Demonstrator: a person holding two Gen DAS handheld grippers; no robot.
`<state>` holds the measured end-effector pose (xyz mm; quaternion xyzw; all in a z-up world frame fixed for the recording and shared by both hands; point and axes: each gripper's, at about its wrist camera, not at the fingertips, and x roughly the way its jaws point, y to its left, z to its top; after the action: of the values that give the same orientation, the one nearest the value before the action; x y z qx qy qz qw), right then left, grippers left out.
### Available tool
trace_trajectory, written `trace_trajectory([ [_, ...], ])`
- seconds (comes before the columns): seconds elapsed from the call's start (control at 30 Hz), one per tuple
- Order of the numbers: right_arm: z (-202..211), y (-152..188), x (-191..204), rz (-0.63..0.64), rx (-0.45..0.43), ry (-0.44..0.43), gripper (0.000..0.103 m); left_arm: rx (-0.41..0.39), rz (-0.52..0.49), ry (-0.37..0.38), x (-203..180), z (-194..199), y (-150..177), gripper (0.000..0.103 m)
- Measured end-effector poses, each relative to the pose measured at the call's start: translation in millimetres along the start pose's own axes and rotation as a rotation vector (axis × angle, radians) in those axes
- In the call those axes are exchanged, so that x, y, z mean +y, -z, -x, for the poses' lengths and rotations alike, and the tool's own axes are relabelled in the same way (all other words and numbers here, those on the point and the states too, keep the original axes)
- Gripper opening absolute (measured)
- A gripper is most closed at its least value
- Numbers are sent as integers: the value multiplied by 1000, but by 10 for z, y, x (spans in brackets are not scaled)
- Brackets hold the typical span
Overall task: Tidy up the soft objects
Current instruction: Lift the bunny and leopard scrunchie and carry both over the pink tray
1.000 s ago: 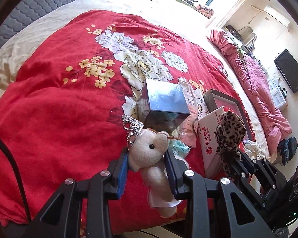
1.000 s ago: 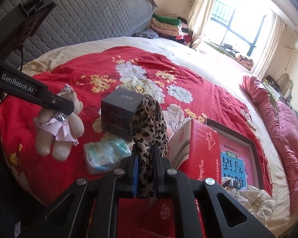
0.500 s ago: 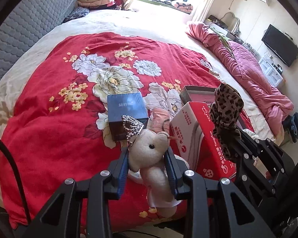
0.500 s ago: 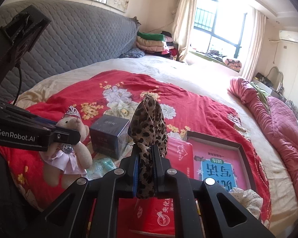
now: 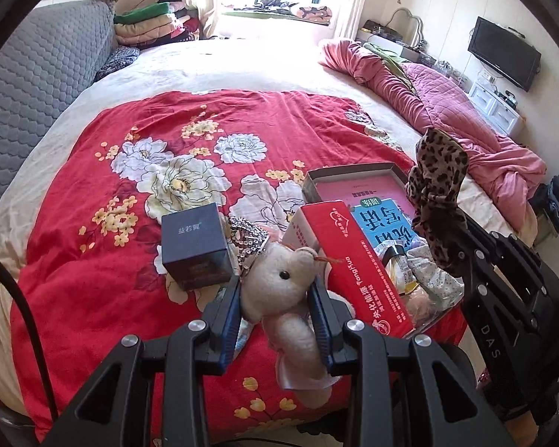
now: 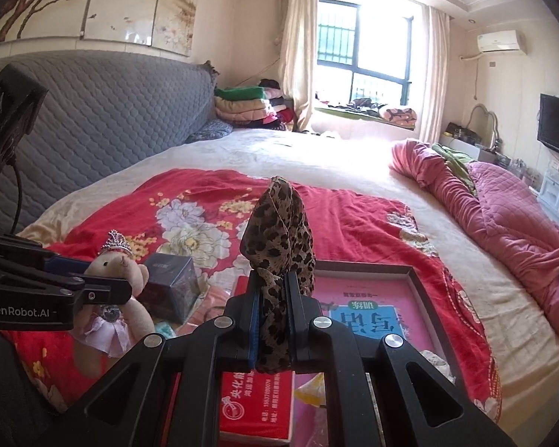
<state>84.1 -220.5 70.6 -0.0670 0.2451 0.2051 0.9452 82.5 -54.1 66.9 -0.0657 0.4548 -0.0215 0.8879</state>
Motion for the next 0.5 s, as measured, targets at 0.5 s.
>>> trace_trajectory([
  [0.5,262,66,-815,-155,-42,130,11,-3,-83,28,-614,-158,-215,35],
])
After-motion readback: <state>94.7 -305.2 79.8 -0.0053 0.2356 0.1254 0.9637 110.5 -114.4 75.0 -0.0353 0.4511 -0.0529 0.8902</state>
